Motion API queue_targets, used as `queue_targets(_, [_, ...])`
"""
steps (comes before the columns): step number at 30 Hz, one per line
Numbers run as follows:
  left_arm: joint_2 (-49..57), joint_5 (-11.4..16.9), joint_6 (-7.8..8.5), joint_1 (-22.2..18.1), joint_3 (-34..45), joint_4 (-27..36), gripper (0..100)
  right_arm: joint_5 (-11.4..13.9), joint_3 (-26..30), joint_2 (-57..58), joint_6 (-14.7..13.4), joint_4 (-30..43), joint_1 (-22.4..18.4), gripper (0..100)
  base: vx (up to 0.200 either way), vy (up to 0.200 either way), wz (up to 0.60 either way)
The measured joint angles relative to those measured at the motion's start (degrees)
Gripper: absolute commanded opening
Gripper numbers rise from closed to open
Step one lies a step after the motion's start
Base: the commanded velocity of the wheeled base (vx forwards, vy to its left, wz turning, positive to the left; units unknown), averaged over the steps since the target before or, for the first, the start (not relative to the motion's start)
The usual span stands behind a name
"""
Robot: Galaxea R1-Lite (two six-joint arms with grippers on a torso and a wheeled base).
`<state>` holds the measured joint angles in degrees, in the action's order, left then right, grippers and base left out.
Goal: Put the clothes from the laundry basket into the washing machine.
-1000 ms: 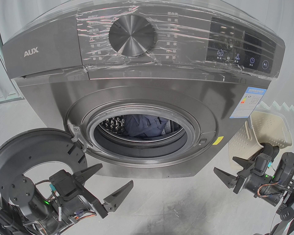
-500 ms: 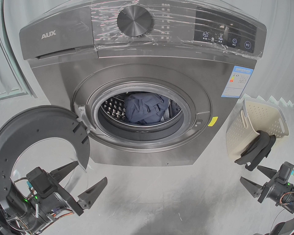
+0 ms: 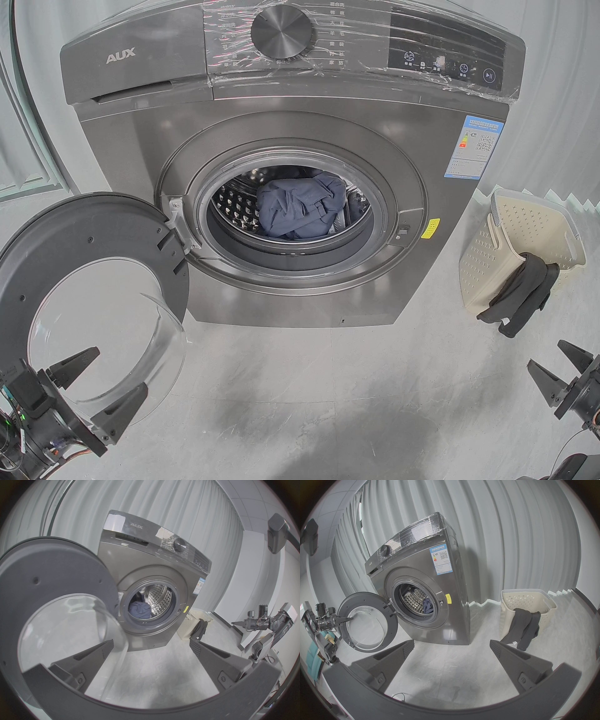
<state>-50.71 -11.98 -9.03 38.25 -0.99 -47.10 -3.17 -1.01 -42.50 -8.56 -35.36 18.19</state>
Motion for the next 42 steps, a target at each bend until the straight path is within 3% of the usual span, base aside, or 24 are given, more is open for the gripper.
queue_targets(6, [9.20, 0.96, 1.13, -4.74, 0.00, 8.18, 100, 0.00, 0.00, 5.68, 0.20, 4.68, -2.67, 100, 0.000, -0.200, 0.00])
queue_targets(13, [15.10, 1.37, 2.11, -9.23, -0.02, 12.35, 100, 0.05, 0.00, 11.63, 0.60, 9.95, -5.51, 100, 0.000, -0.200, 0.00])
queue_targets(20, [19.30, 2.27, 2.15, -11.47, -0.02, 16.92, 100, 0.20, 0.00, 20.78, 0.73, 19.87, -6.84, 100, 0.000, -0.200, 0.00])
queue_targets(26, [25.36, 7.19, 2.30, -15.24, -0.02, 24.00, 100, 0.24, 0.00, 29.46, 1.17, 28.55, -7.89, 100, 0.000, -0.200, 0.00])
queue_targets(31, [32.20, 12.03, 2.85, -19.90, 0.00, 32.82, 100, 0.00, 0.00, 33.74, 1.50, 30.59, -8.96, 100, 0.000, -0.200, 0.00])
queue_targets(38, [41.55, 14.25, 3.34, -26.79, 0.00, 43.20, 100, -1.07, 0.00, 36.39, 1.94, 31.03, -11.28, 100, 0.000, -0.143, 0.00])
queue_targets(40, [42.91, 14.34, 3.21, -27.70, 0.00, 43.25, 100, -0.41, 0.00, 36.88, 2.51, 31.12, -13.23, 100, 0.000, 0.000, 0.00])
queue_targets(42, [43.91, 14.41, 3.13, -28.48, 0.00, 43.17, 100, 1.97, 0.00, 37.49, 3.19, 31.51, -15.45, 100, 0.000, 0.000, 0.00])
